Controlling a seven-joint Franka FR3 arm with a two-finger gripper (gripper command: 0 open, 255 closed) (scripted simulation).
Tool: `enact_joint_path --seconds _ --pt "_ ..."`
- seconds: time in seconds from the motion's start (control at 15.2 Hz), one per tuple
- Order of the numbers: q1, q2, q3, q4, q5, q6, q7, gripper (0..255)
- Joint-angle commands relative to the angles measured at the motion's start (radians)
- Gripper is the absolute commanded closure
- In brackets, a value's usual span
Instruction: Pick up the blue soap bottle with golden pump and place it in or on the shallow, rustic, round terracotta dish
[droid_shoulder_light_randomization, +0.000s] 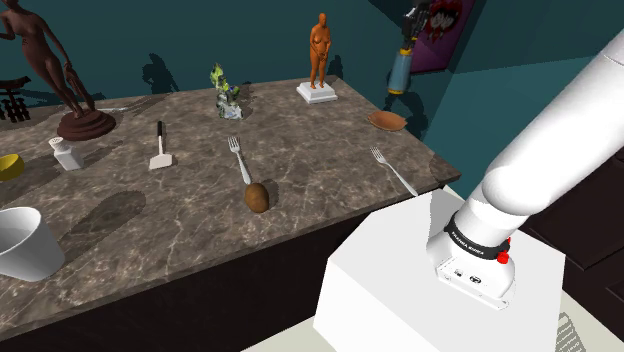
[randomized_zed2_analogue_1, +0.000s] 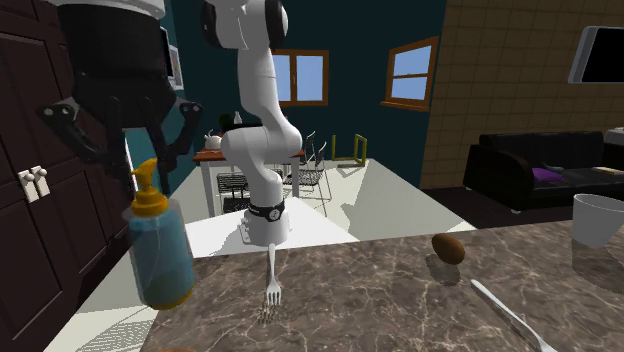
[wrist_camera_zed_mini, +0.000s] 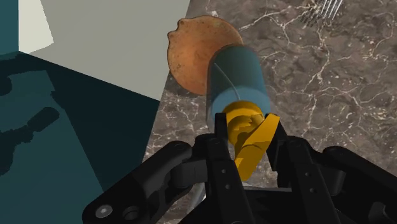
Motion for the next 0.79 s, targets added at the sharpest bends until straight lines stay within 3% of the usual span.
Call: enact_joint_path --seconds 0.0,0.07,0.73 --pt "-0.018 0.076 -0.035 0.091 0.033 -0.022 -0.064 255" --pt "-0.035 0.131 -0.059 0.157 0.061 -0.039 -0.11 255" --pt "-0.037 0.13 -0.056 0.021 0.06 0.096 -0.109 255"
